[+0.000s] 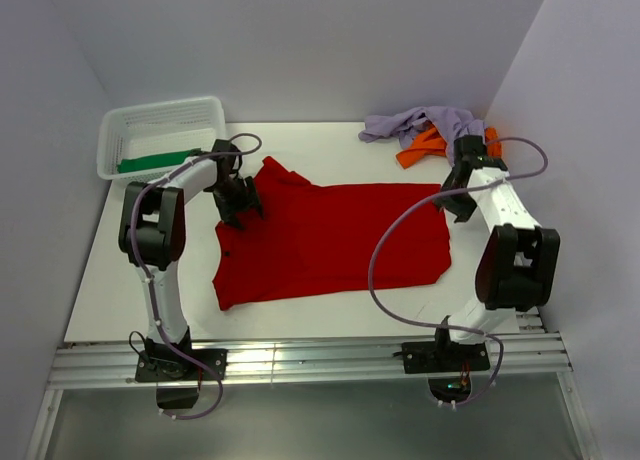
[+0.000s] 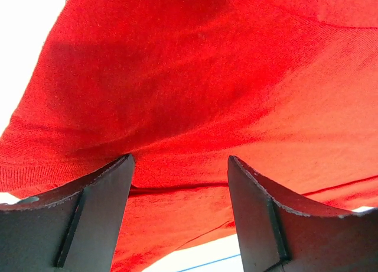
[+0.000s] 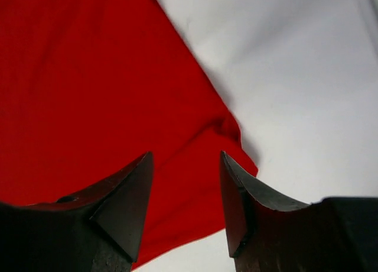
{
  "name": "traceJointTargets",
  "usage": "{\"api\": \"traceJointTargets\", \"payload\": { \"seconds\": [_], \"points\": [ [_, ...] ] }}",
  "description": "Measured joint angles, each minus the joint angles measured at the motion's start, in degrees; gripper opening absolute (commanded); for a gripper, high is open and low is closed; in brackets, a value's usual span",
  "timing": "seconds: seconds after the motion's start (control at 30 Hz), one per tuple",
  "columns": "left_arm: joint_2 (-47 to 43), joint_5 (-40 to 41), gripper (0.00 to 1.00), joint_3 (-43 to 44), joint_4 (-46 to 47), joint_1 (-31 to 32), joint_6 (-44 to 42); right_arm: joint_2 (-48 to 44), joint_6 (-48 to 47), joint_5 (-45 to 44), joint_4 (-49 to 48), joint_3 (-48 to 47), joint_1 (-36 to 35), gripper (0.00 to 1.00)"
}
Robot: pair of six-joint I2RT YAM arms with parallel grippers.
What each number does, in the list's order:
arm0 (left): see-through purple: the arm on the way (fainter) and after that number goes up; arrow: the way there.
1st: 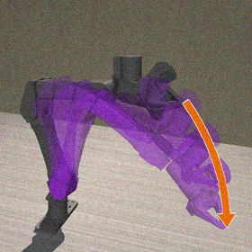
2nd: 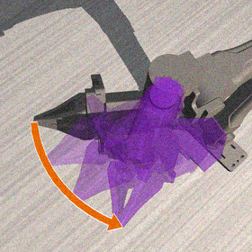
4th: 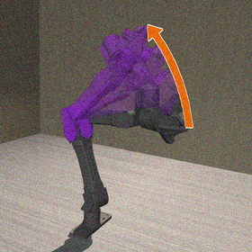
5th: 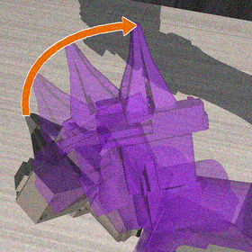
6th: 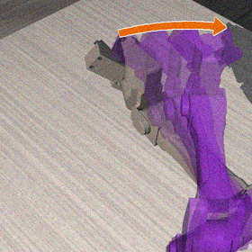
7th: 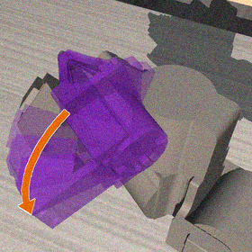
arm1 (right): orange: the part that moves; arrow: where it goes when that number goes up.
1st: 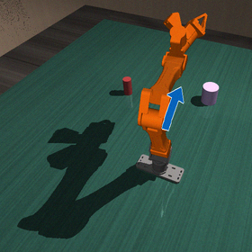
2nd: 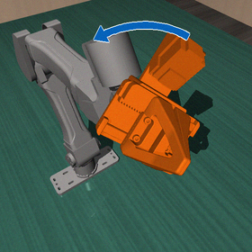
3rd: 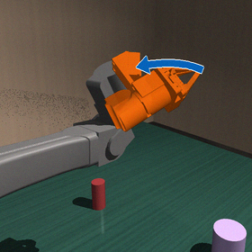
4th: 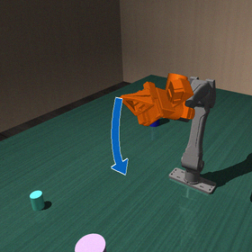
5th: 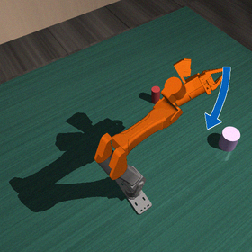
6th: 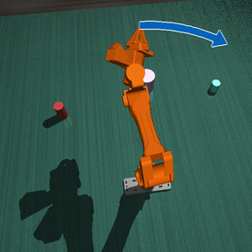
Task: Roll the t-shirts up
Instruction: Fold the tshirt
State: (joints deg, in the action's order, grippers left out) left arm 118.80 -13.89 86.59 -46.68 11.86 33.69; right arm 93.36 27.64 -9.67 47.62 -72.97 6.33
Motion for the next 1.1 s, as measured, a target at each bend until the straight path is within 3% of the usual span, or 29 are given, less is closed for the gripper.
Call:
{"api": "traceJointTargets", "payload": {
  "seconds": [0.27, 0.6, 0.8, 0.9, 1.1],
  "points": [
    [-2.21, 2.21, 0.72, -2.03, 3.26, 2.8, -0.02, -4.35, 2.86, 6.64, -0.02, 13.6, 0.07, 0.54],
    [-5.51, 2.8, 0.72, -3.85, 5.14, 12.22, 0.31, -13.22, 5.6, 9.49, 0.15, 21.03, 0.09, 0.5],
    [-6.47, 7.23, 0.73, 0.17, 2.78, 18.99, 0.98, -17.0, 7.98, 9.79, 0.72, 24.63, 1.84, 0.5],
    [-7.04, 8.87, 0.72, -1.95, 3.15, 17.7, 0.98, -17.03, 8.59, 10.51, 0.55, 24.98, 3.08, 0.49],
    [-6.91, 12.5, 0.72, -7.21, 4.11, 5.7, 0.24, -17.14, 8.94, 11.69, -0.5, 24.98, 3.45, 0.49]
  ]
}}
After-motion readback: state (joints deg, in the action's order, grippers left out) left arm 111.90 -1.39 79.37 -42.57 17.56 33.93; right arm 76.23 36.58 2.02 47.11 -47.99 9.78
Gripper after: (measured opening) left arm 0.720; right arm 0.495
